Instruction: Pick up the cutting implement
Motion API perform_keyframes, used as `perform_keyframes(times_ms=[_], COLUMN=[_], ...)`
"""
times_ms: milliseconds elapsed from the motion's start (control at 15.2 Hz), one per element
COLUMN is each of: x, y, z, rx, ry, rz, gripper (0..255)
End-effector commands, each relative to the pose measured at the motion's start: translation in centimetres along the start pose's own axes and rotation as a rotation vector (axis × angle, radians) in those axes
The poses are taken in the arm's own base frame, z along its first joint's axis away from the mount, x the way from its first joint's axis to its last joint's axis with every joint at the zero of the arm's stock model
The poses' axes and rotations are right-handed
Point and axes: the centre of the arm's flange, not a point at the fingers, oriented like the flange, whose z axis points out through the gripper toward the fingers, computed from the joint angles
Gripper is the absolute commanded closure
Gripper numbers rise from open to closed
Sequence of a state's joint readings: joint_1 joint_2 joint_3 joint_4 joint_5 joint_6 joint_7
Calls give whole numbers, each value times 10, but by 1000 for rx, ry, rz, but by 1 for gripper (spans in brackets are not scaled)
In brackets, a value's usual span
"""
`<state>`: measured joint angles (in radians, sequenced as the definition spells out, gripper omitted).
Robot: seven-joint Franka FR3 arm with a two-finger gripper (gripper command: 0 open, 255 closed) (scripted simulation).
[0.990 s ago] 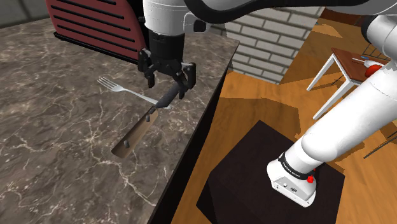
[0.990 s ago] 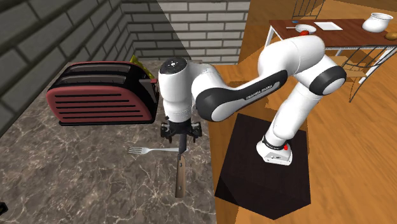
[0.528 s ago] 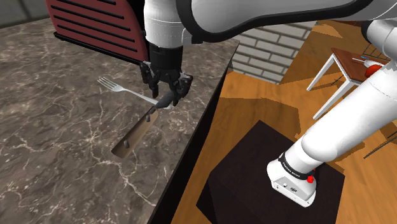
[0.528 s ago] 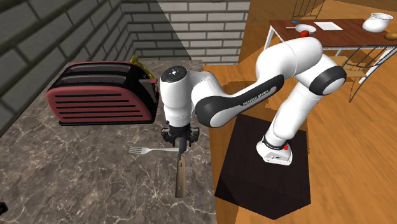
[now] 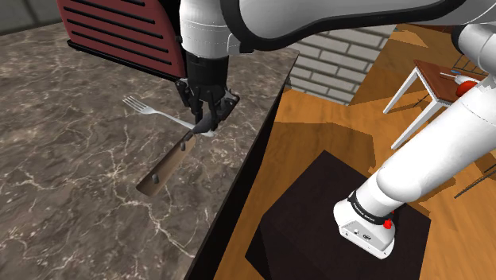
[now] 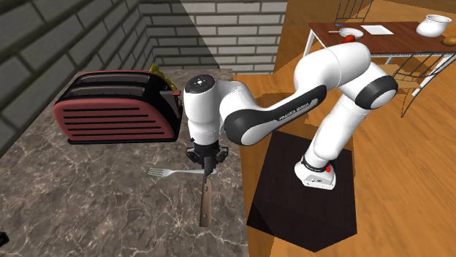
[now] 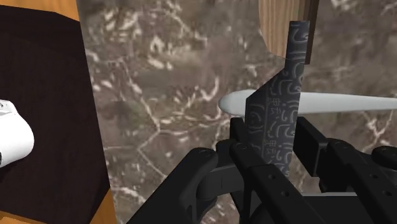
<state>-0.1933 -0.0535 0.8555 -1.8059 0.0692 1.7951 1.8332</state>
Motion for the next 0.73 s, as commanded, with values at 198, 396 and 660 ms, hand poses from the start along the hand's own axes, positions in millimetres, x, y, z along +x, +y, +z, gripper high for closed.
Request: perform_keyframes(times_ms=[198, 396, 660], x=[-2, -2, -3], y=[1, 1, 0], z=[-10, -26, -47], rx=[-10, -10, -10], ry=[1, 1, 1], rz=[0, 0, 0], gripper=[255, 255, 255])
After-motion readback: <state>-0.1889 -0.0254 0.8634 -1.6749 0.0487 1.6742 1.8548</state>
